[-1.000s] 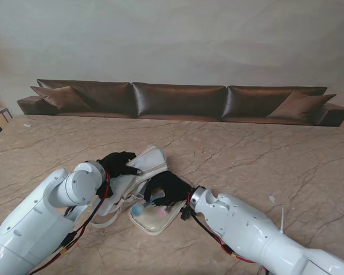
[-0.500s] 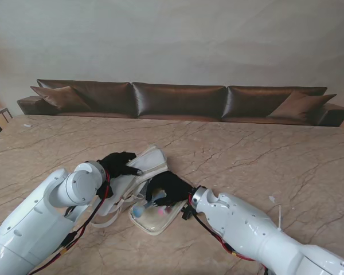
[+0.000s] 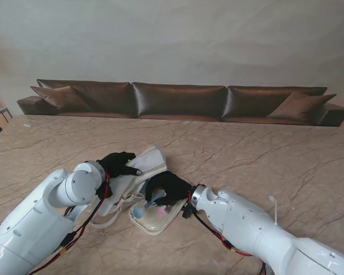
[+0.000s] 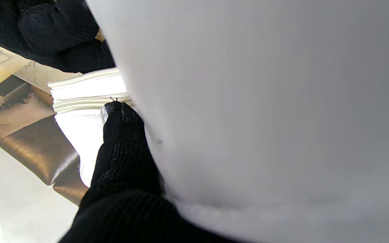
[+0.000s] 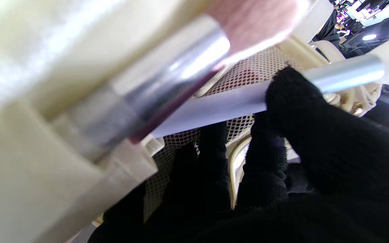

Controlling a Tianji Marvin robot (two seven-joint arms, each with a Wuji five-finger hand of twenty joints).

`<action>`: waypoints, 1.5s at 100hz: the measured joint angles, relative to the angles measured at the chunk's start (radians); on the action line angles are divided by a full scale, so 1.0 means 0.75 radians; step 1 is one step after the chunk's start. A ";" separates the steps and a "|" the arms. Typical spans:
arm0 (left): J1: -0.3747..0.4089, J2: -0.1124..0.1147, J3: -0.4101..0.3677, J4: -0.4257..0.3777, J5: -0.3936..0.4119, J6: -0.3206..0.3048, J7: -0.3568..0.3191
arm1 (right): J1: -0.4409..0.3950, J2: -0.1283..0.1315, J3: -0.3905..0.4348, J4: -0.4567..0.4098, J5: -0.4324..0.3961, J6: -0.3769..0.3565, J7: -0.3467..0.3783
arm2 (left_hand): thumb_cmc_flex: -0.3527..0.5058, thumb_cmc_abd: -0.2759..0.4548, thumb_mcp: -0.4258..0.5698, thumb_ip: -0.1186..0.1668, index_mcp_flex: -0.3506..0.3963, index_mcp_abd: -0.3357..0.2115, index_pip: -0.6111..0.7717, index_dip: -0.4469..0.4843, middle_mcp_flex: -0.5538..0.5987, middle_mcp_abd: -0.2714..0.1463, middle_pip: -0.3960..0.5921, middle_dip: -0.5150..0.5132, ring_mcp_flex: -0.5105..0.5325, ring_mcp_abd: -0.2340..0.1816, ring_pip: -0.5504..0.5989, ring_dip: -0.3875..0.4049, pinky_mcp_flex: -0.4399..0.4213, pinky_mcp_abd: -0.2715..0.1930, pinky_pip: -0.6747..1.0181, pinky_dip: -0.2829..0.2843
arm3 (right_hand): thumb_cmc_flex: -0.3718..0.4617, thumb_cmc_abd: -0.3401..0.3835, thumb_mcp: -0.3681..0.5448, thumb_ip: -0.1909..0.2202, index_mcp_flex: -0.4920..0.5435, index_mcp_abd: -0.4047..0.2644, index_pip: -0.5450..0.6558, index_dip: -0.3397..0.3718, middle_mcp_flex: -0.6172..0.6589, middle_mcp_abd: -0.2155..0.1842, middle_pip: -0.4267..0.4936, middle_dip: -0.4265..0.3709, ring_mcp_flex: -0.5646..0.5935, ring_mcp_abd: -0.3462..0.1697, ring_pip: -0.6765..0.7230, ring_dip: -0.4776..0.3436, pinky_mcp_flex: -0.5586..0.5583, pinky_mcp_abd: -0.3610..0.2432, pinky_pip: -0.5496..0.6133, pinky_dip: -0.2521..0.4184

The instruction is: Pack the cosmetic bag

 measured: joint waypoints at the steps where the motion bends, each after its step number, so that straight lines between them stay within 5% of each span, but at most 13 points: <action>1: 0.000 0.000 0.000 0.000 0.000 0.000 0.000 | 0.001 -0.001 0.000 0.002 0.002 -0.001 0.002 | 0.000 0.000 0.000 0.000 0.000 0.000 0.000 0.000 0.000 0.000 0.000 0.000 0.000 0.000 0.000 0.000 0.000 0.000 0.000 0.000 | 0.000 0.000 0.000 0.000 0.000 0.000 0.000 0.000 -0.001 0.000 0.000 0.000 -0.001 0.000 0.002 0.000 -0.002 -0.002 0.000 0.000; 35: 0.000 0.000 -0.002 0.004 -0.001 -0.005 0.000 | 0.019 -0.020 -0.021 0.041 -0.013 -0.013 -0.021 | 0.000 0.000 0.000 0.000 0.000 0.000 0.000 0.000 0.000 0.000 0.000 -0.001 0.000 0.000 0.000 0.000 -0.002 0.000 0.000 0.000 | 0.000 0.000 0.000 0.000 0.000 -0.007 0.000 0.016 -0.002 -0.018 0.002 0.001 -0.004 0.000 0.016 0.000 -0.001 -0.006 0.005 0.034; 65: -0.001 0.002 -0.002 0.005 0.001 -0.012 -0.004 | 0.023 -0.018 -0.032 0.011 -0.125 0.108 -0.110 | 0.000 0.000 0.000 0.000 -0.001 0.000 0.000 0.000 0.000 0.000 0.000 -0.001 0.000 0.000 0.000 0.000 -0.002 0.000 0.000 0.000 | 0.000 -0.006 0.000 0.000 0.000 -0.007 0.000 0.018 0.004 -0.139 0.096 0.040 0.036 -0.049 0.040 0.000 0.002 -0.013 0.015 0.041; 80: -0.003 0.003 0.001 0.006 0.001 -0.013 -0.008 | 0.004 0.002 -0.017 -0.036 -0.154 0.161 -0.135 | 0.000 0.000 0.000 0.000 -0.001 0.000 0.000 0.000 0.000 0.000 0.000 -0.001 0.000 0.000 0.000 0.000 -0.010 -0.001 0.000 0.000 | 0.000 -0.014 0.000 0.000 0.016 -0.007 0.000 -0.051 0.020 -0.121 0.097 0.034 0.093 -0.044 0.040 0.000 0.003 -0.003 0.048 0.041; 87: -0.004 0.003 0.002 0.006 0.001 -0.014 -0.010 | -0.006 0.013 -0.013 -0.058 -0.230 0.215 -0.206 | 0.000 0.000 0.000 0.000 -0.001 0.000 0.000 0.000 0.000 0.000 0.000 -0.001 0.000 0.000 0.000 0.000 -0.010 -0.001 0.000 0.000 | 0.000 -0.028 0.000 0.000 0.037 -0.007 0.002 -0.125 0.040 -0.119 0.097 0.029 0.129 0.037 0.040 -0.001 0.004 0.019 0.090 0.041; 101: -0.006 0.003 0.004 0.006 0.000 -0.016 -0.016 | -0.042 0.057 0.011 -0.156 -0.288 0.315 -0.233 | 0.000 0.000 -0.001 0.000 -0.001 0.000 0.000 0.000 0.000 0.000 0.000 -0.001 0.000 0.000 0.000 0.000 -0.011 -0.002 0.000 0.000 | 0.000 -0.056 0.000 0.000 0.058 -0.007 0.028 -0.228 0.071 -0.027 0.083 0.008 0.187 0.090 0.041 -0.001 0.038 0.049 0.137 0.039; 133: -0.010 0.005 0.010 0.006 0.009 -0.028 -0.025 | -0.092 0.117 0.062 -0.261 -0.420 0.510 -0.318 | 0.000 0.000 -0.002 0.000 -0.001 0.000 0.000 0.001 0.000 0.000 0.000 -0.002 -0.002 0.000 0.000 0.000 -0.017 -0.006 0.000 0.000 | 0.002 -0.088 0.027 0.000 0.071 -0.030 0.034 -0.283 0.087 -0.009 0.080 0.014 0.192 0.230 0.040 -0.003 0.053 0.058 0.155 0.036; 150: -0.011 0.005 0.012 0.006 0.010 -0.031 -0.031 | -0.120 0.131 0.096 -0.317 -0.421 0.601 -0.320 | 0.000 0.000 -0.003 0.000 -0.001 0.000 0.000 0.002 0.000 0.000 0.000 -0.002 -0.005 0.000 0.000 0.000 -0.019 -0.007 0.000 0.000 | 0.001 -0.088 0.027 -0.001 0.071 -0.054 0.034 -0.283 0.120 -0.009 0.080 0.025 0.201 0.230 0.040 -0.003 0.054 0.066 0.164 0.034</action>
